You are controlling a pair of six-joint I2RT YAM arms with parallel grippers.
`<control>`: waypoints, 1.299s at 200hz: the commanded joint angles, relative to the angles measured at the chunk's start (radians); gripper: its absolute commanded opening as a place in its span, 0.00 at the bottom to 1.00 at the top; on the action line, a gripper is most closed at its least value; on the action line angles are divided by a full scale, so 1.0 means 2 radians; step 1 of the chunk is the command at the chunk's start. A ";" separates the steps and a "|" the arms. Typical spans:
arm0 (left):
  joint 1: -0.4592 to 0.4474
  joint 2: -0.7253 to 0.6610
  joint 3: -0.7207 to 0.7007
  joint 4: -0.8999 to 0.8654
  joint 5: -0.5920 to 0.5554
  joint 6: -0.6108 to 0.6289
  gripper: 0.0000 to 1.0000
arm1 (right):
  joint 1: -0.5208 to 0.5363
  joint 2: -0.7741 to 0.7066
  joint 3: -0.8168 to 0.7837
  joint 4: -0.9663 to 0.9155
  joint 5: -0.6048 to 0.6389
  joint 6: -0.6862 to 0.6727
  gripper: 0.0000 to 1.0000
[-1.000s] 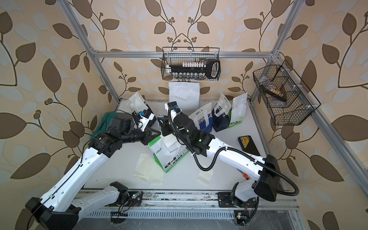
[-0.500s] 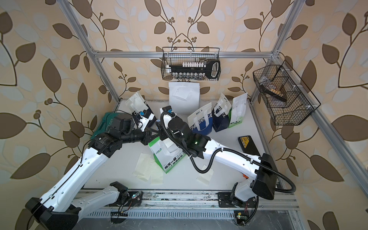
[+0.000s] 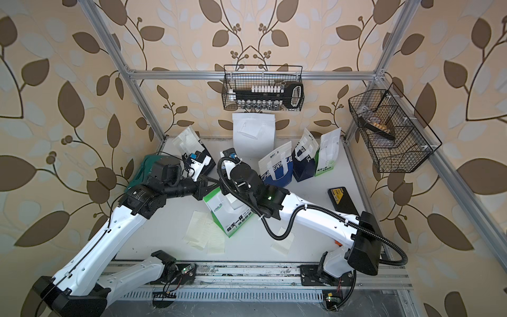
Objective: Staple the receipts to the bags
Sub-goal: Place the stapler in the takeout bag, then staple the receipt to the takeout bag.
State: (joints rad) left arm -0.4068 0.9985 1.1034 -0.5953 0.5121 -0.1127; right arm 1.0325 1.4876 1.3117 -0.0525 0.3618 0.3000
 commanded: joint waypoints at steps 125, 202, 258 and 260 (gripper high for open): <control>-0.004 -0.015 0.023 0.016 0.040 0.067 0.00 | 0.006 -0.115 -0.027 -0.102 -0.072 -0.025 0.68; -0.006 -0.023 0.051 -0.025 0.171 0.134 0.00 | -0.177 -0.189 -0.027 -0.205 -0.447 -0.098 0.92; -0.051 -0.018 0.069 -0.067 0.147 0.154 0.00 | -0.184 -0.147 0.030 -0.270 -0.537 -0.191 0.99; -0.052 -0.018 0.070 -0.069 0.144 0.155 0.00 | -0.184 -0.145 0.033 -0.272 -0.538 -0.195 0.99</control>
State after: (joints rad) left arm -0.4793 0.9733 1.1908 -0.6998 0.7891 0.1513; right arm 0.6670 1.1690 1.2995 -0.5159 -0.5816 0.0303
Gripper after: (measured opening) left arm 0.048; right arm 0.985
